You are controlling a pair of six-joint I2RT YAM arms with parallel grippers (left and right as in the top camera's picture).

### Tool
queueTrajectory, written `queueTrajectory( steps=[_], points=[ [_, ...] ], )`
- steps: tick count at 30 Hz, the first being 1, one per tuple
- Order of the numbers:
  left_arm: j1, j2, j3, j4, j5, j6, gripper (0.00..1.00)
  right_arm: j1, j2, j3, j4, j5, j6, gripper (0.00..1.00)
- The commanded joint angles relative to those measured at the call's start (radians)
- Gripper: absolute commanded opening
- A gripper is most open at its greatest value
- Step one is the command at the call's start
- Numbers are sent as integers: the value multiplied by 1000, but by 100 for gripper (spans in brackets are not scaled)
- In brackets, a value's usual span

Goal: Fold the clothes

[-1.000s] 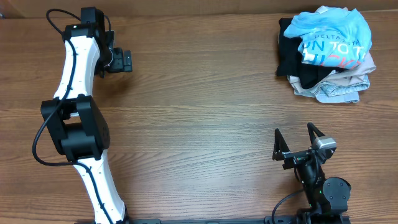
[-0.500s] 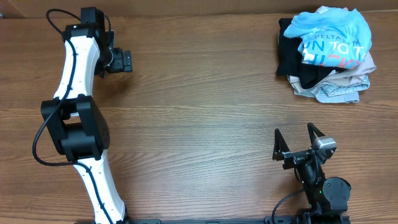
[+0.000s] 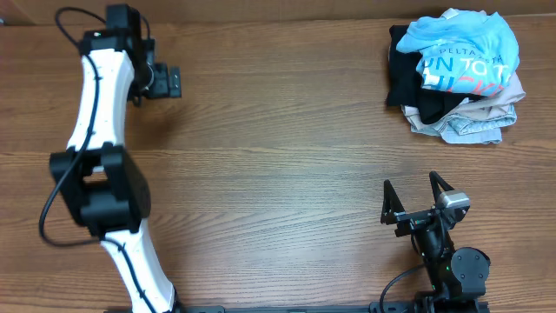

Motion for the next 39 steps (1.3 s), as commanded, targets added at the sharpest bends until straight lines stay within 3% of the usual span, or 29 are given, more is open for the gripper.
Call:
queueTrajectory(
  steps=[1, 7, 11, 13, 15, 22, 27, 30, 39],
  points=[
    [-4, -207, 7, -2, 2, -6, 100, 10, -11, -11, 3, 6, 3, 100],
    [-17, -471, -112, -2, 2, -6, 100, 10, -11, -11, 3, 6, 3, 100],
    [-31, -686, -336, 8, -8, -5, 100, 10, -11, -11, 3, 6, 3, 100],
    [-30, -800, -470, 38, -122, -5, 100, 10, -11, -11, 3, 6, 3, 100],
    [-26, -920, -616, 93, -192, -5, 100, 10, -11, -11, 3, 6, 3, 100],
    [-25, -1291, -1132, 432, -198, 40, 100, 10, -11, -11, 3, 6, 3, 100],
    [-25, -1494, -1464, 756, -75, 41, 100, 10, -11, -11, 3, 6, 3, 100],
    [-25, -1578, -1581, 871, -35, 43, 100, 10, -11, -11, 3, 6, 3, 100],
    [-25, -1779, -1778, 983, -15, 43, 100, 10, -11, -11, 3, 6, 3, 100]
  ],
)
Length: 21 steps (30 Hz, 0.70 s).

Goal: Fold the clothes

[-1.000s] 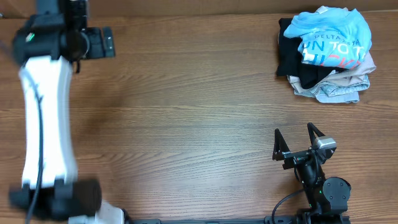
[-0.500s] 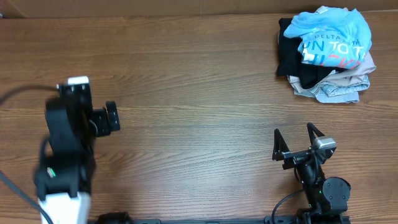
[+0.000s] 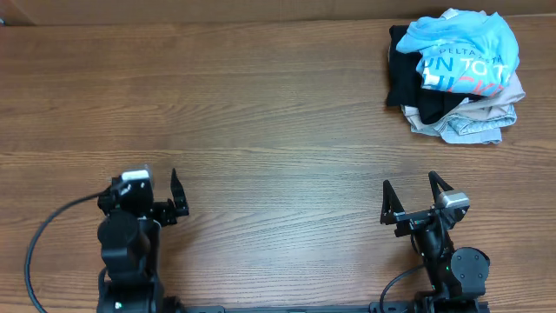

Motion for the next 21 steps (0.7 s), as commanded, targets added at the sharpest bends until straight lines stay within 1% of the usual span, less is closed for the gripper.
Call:
queueTrajectory(
  steps=[1, 16, 21],
  points=[
    [4, -63, -63, 47, 28, 16, 100, 5, -10, -11, 3, 6, 2, 100],
    [4, -266, -296, 231, 99, 16, 100, 5, -10, -11, 3, 6, 2, 100],
    [4, -311, -304, 215, 106, 16, 100, 5, -10, -11, 3, 6, 2, 100]
  ],
)
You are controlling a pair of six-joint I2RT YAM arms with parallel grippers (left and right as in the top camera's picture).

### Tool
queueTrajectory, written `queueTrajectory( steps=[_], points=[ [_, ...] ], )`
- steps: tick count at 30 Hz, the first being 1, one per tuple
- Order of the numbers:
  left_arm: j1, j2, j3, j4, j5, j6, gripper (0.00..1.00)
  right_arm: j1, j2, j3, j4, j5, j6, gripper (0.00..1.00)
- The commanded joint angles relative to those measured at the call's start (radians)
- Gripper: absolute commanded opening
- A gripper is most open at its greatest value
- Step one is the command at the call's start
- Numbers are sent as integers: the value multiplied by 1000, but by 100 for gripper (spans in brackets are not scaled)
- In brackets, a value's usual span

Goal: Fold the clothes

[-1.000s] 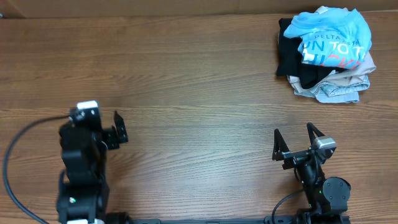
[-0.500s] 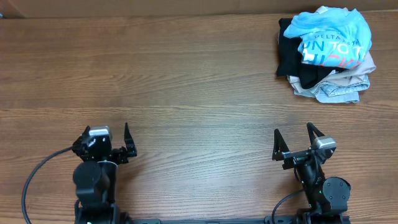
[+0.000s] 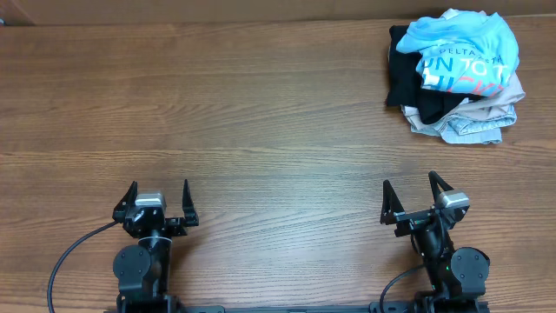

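A pile of clothes (image 3: 455, 76) lies at the table's far right corner: a light blue printed T-shirt on top, black and beige garments under it. My left gripper (image 3: 157, 196) sits open at the near left edge, nothing between its fingers. My right gripper (image 3: 410, 193) stands open at the near right edge, also empty. Both are far from the pile.
The wooden table (image 3: 261, 130) stretches between the arms and the pile. A black cable (image 3: 65, 261) loops beside the left arm's base at the near edge.
The left arm has settled squarely into its folded pose at the near left edge, its gripper now facing straight ahead and open. The right arm and the clothes have not moved.
The left arm was first stretched out to the far left corner of the table, with its gripper near the back edge. It then was drawn back to the near left edge, slightly turned. Now it rests there squared up. The pile stayed untouched throughout.
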Motion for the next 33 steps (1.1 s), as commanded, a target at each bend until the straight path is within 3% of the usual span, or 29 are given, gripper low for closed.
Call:
queueTrajectory(
  steps=[1, 11, 33],
  points=[
    [4, -32, -9, 0, 19, 16, 100, 5, -10, -11, 4, 6, 3, 100],
    [4, -146, -9, -55, 26, 16, 100, 5, -10, -11, 4, 6, 3, 100],
    [3, -147, -9, -85, 21, 16, 100, 5, -10, -11, 4, 6, 3, 100]
  ],
)
